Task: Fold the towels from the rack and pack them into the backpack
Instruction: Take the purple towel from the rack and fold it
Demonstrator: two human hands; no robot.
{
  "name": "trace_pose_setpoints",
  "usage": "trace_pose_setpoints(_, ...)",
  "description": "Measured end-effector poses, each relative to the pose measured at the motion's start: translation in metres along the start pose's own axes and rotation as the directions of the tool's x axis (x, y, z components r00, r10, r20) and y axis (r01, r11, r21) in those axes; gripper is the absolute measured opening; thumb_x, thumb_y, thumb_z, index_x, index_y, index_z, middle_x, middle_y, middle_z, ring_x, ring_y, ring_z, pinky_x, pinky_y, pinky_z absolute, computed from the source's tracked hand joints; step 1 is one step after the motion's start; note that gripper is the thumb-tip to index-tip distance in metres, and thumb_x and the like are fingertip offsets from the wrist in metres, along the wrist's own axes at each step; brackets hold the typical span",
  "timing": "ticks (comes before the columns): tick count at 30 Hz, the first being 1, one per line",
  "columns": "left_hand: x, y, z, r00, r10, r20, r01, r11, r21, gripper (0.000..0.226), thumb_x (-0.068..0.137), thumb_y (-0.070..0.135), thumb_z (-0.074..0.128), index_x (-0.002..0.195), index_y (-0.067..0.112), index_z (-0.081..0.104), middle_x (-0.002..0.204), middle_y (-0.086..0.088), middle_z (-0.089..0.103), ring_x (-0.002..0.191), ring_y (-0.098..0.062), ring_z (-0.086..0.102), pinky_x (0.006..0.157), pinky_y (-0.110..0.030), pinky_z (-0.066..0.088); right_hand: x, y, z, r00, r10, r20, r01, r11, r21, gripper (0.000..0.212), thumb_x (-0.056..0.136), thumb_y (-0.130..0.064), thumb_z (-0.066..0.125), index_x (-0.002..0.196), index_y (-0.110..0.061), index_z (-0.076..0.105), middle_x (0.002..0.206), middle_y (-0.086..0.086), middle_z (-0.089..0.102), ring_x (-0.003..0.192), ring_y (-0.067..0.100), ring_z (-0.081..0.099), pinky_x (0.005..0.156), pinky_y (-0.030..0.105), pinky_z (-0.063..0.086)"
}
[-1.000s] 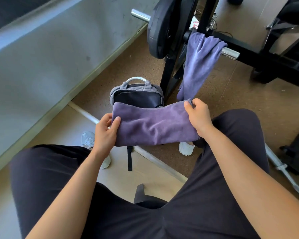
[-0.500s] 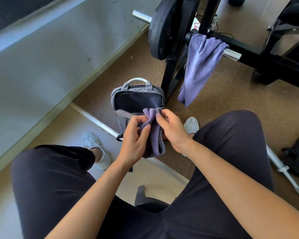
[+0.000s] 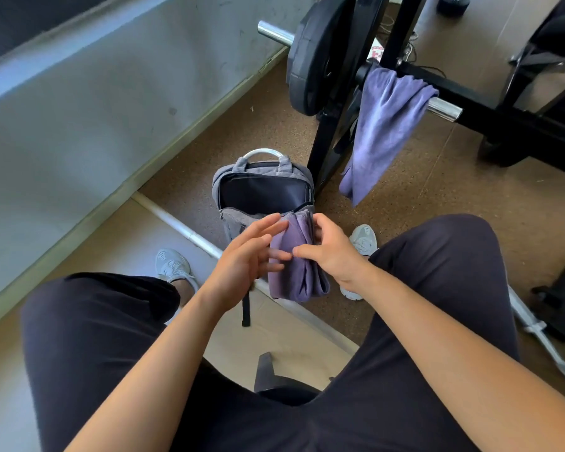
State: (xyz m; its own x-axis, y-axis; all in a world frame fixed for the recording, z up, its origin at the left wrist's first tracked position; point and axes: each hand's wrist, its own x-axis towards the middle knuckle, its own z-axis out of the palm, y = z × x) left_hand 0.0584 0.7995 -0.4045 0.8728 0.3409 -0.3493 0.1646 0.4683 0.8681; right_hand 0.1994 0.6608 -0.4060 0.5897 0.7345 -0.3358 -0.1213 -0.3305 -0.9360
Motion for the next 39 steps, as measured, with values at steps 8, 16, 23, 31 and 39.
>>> trace_pose_setpoints(8,0.001,-0.004,-0.011,0.968,-0.198,-0.151,0.201,0.98,0.002,0.074,0.078,0.058,0.07,0.143,0.025,0.055,0.14,-0.001,0.065,0.126,-0.021,0.063,0.098,-0.037,0.051,-0.007,-0.024,-0.018,0.975,0.009,0.222,-0.12,0.862,0.493,0.041,0.089,0.006,0.054,0.128,-0.007,0.056,0.11,0.01,0.069,0.103,0.02,0.067,0.088,0.029,0.056)
trace_pose_setpoints(16,-0.001,-0.011,0.0,0.979,-0.081,-0.186,0.093,0.994,0.054,0.042,0.075,0.025,0.082,0.112,0.009,0.069,0.099,-0.006,0.077,0.085,-0.02,0.073,0.064,-0.029,0.057,0.0,-0.012,-0.021,0.988,0.092,0.12,-0.135,0.896,0.424,0.048,0.083,-0.006,0.065,0.131,-0.01,0.058,0.123,0.012,0.069,0.114,0.025,0.066,0.094,0.037,0.055)
trace_pose_setpoints(23,0.004,-0.024,-0.006,0.919,0.178,-0.351,0.006,0.886,0.463,0.029,0.082,0.033,0.082,0.103,0.021,0.067,0.095,0.002,0.075,0.088,-0.013,0.068,0.081,-0.042,0.059,-0.002,-0.001,-0.009,0.995,0.092,-0.037,-0.093,0.995,-0.039,0.05,0.082,-0.006,0.081,0.124,-0.016,0.055,0.112,-0.005,0.068,0.103,0.007,0.065,0.073,0.008,0.05)
trace_pose_setpoints(31,0.0,-0.021,0.009,0.829,0.514,-0.221,0.083,0.277,0.957,0.039,0.083,0.036,0.072,0.115,0.034,0.051,0.109,0.012,0.053,0.098,-0.019,0.06,0.064,-0.034,0.04,0.001,0.011,0.006,0.98,0.11,-0.164,-0.126,0.988,-0.086,0.042,0.08,-0.014,0.081,0.119,-0.012,0.065,0.108,0.004,0.074,0.103,0.017,0.069,0.091,0.036,0.056)
trace_pose_setpoints(39,-0.006,-0.03,0.017,0.885,0.437,0.162,-0.336,0.358,0.871,0.054,0.077,0.029,0.07,0.129,0.025,0.056,0.099,0.01,0.048,0.078,-0.006,0.045,0.069,-0.033,0.05,0.002,0.017,0.01,0.972,0.102,-0.21,-0.145,0.969,-0.202,0.026,0.077,0.0,0.067,0.102,-0.006,0.065,0.093,0.01,0.071,0.092,0.024,0.07,0.077,0.044,0.059)
